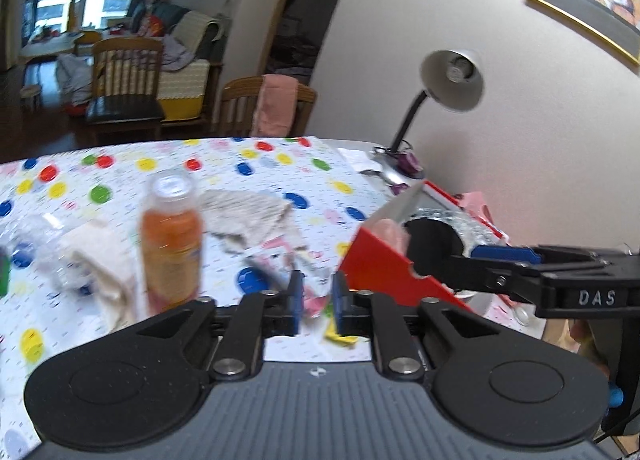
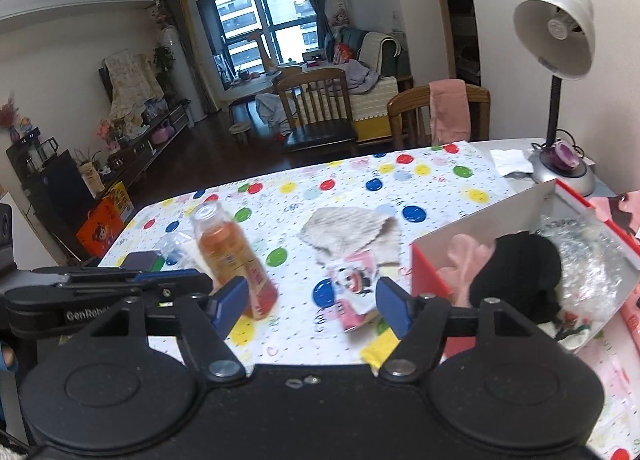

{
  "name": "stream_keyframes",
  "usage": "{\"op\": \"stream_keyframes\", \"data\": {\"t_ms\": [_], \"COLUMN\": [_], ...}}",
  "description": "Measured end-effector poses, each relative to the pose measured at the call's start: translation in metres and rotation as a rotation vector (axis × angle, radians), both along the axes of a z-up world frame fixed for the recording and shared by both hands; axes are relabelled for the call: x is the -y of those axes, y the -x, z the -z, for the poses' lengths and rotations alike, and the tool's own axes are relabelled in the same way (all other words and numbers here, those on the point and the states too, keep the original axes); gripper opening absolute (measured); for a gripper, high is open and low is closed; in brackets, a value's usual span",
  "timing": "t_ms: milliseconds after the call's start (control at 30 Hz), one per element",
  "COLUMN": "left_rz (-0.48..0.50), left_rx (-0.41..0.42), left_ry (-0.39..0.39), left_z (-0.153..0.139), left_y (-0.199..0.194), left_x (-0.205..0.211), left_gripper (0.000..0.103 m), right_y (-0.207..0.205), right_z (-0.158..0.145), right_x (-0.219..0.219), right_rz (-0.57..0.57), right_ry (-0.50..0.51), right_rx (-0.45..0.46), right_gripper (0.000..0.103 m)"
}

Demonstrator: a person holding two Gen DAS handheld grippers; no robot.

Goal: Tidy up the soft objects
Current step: 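Withdraw both tools from the box toward the items on the table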

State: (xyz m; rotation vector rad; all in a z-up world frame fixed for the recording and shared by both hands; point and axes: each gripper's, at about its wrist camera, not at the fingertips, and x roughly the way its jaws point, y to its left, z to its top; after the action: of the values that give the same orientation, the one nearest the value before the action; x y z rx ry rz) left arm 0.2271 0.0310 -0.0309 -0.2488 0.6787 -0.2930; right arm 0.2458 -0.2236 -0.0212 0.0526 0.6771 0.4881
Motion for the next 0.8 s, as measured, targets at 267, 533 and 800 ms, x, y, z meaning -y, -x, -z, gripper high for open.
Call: {"op": "stream_keyframes", "data": {"t_ms": [267, 533, 800], "left_rz": [-0.085, -0.12, -0.163], "left_rx": [-0.003, 0.011, 0.003], "left_ry": [0.002, -0.032, -0.049], "left_z": [0.015, 0.033, 0.054], "left_y": [0.011, 0.006, -0.021], "left_x": [-0.059, -0.098, -0.121], "left_gripper": [0.065, 0.08, 0.088], "right_y": [0.013, 0.003, -0.014], "right_z": [0.018, 0.047, 0.075], "right_x": [-0.034, -0.055, -0.06], "right_rz": [0.018, 0.105, 0.199], "right_ry": [0.028, 0.069, 0.074], "right_rx": [-0.016, -0.052, -0.084], "right_gripper": [0.074, 0.087, 0.094]}}
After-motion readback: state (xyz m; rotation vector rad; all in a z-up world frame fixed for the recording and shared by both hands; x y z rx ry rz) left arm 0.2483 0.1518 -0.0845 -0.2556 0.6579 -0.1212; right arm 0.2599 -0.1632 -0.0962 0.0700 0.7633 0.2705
